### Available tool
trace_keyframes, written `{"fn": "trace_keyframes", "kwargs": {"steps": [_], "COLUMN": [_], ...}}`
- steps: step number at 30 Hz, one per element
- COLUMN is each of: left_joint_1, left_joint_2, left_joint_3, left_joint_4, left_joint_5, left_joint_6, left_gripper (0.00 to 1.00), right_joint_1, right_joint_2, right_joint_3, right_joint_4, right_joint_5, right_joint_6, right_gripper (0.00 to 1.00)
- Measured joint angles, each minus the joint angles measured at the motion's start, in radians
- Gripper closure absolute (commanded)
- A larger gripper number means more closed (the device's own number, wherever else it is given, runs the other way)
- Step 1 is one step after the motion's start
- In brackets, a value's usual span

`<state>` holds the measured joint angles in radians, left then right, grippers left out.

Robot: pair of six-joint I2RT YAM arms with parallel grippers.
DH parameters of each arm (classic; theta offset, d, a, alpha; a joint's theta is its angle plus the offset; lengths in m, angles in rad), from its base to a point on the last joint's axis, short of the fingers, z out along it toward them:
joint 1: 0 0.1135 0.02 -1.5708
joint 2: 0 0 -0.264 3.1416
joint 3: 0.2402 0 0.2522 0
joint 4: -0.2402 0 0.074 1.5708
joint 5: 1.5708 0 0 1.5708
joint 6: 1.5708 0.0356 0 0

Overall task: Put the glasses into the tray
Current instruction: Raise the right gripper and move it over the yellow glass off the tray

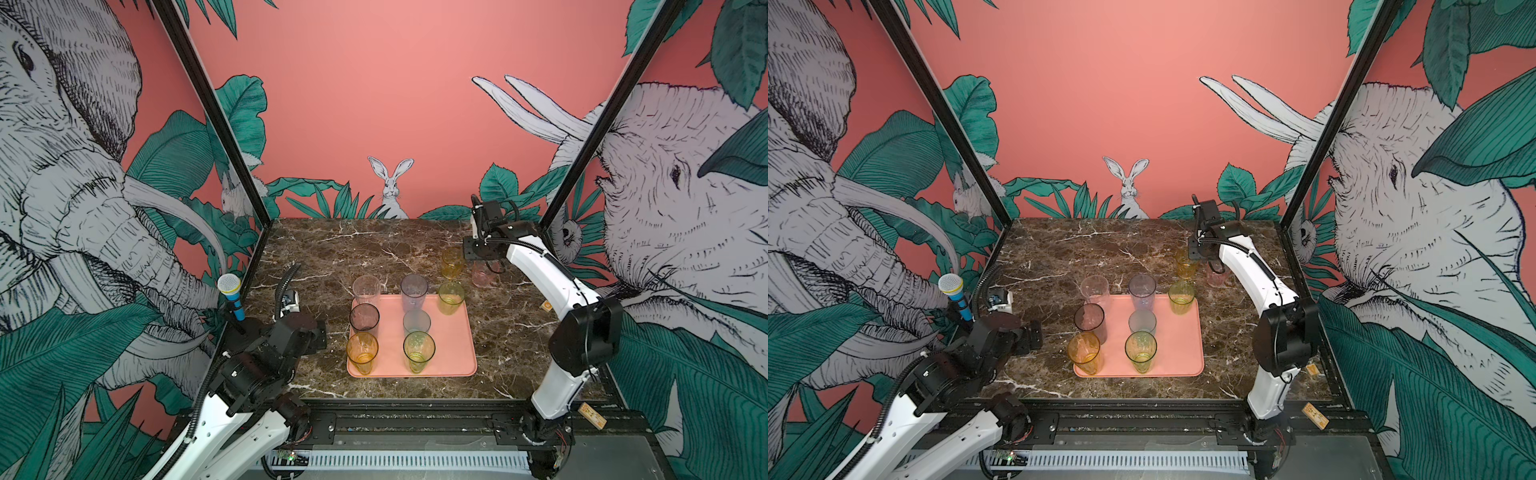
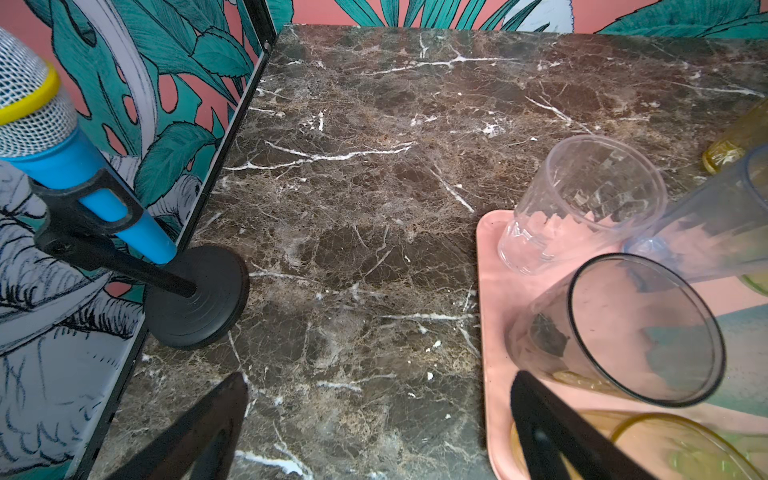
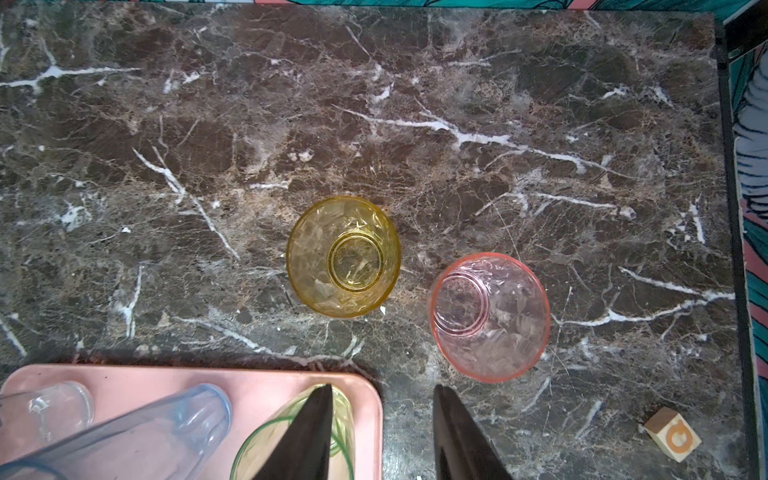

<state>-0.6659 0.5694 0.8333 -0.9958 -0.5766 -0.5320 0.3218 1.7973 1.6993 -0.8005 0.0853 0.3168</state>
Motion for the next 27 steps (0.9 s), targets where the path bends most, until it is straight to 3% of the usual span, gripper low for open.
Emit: {"fn": "trace_keyframes", "kwargs": {"steps": [27], "left_joint_1": [0.000], "left_joint_2": [0.005], "left_joint_3": [0.000], "left_joint_4": [0.000], "left_joint_5": [0.000], "left_joint_6": [0.000], "left_gripper": [0.01], "right_joint_1": [-0.048], "right_joint_2": [0.274], "right_joint_3": [0.206], "right_joint_4": [-0.029], "right_joint_5": [-0.057], "right_joint_6": [-0.003], "right_gripper": [0.56]}}
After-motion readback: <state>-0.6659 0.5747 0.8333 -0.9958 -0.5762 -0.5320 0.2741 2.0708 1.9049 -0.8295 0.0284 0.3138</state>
